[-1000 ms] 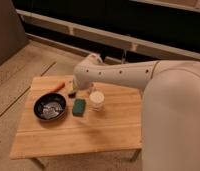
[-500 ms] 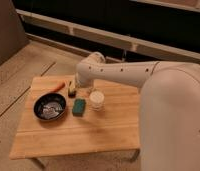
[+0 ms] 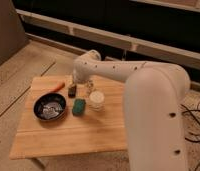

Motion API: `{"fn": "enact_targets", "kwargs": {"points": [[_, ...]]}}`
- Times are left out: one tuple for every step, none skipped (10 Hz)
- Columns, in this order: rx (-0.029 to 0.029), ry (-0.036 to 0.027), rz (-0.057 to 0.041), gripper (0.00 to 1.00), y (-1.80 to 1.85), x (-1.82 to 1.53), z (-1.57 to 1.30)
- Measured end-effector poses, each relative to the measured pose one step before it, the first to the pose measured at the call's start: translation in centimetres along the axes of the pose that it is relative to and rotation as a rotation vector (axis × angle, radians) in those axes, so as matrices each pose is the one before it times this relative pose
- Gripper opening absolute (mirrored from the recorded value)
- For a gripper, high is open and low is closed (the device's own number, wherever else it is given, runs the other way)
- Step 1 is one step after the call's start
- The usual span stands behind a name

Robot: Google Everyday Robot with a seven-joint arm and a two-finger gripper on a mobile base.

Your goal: Place the eraser on the white sponge

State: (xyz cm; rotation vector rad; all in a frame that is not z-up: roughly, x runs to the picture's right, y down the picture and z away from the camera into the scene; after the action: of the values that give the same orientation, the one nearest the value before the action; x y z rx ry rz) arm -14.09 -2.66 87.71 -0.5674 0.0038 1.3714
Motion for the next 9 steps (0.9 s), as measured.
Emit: {"fn": "enact_targets", "kwargs": {"points": [[-0.00114, 0.00616, -0.01252, 0.65, 0.215, -0.847, 0.788], [0.01445, 0.00994, -0.01608, 0.65, -0.074, -0.759, 0.730], [0.02413, 0.01886, -0.02170, 0.65, -0.129, -0.553, 0.979], [0.02196, 0.02454, -0.02511, 0.65, 0.190, -0.713, 1.295], [0.01310, 0.01330, -0.00883, 0.65, -0.075, -0.502, 0.597], [0.00795, 0.01639, -0.00120, 0.65, -0.060, -0.396, 0.752], [-0.00041, 0.01936, 0.00363, 0.65, 0.329, -0.469, 1.107], [-0.01165, 0.01049, 0.01123, 0.65, 0.367, -0.479, 0.891], [-0.02170, 0.00812, 0.02758, 0.65, 0.009, -0.502, 0.981]]}}
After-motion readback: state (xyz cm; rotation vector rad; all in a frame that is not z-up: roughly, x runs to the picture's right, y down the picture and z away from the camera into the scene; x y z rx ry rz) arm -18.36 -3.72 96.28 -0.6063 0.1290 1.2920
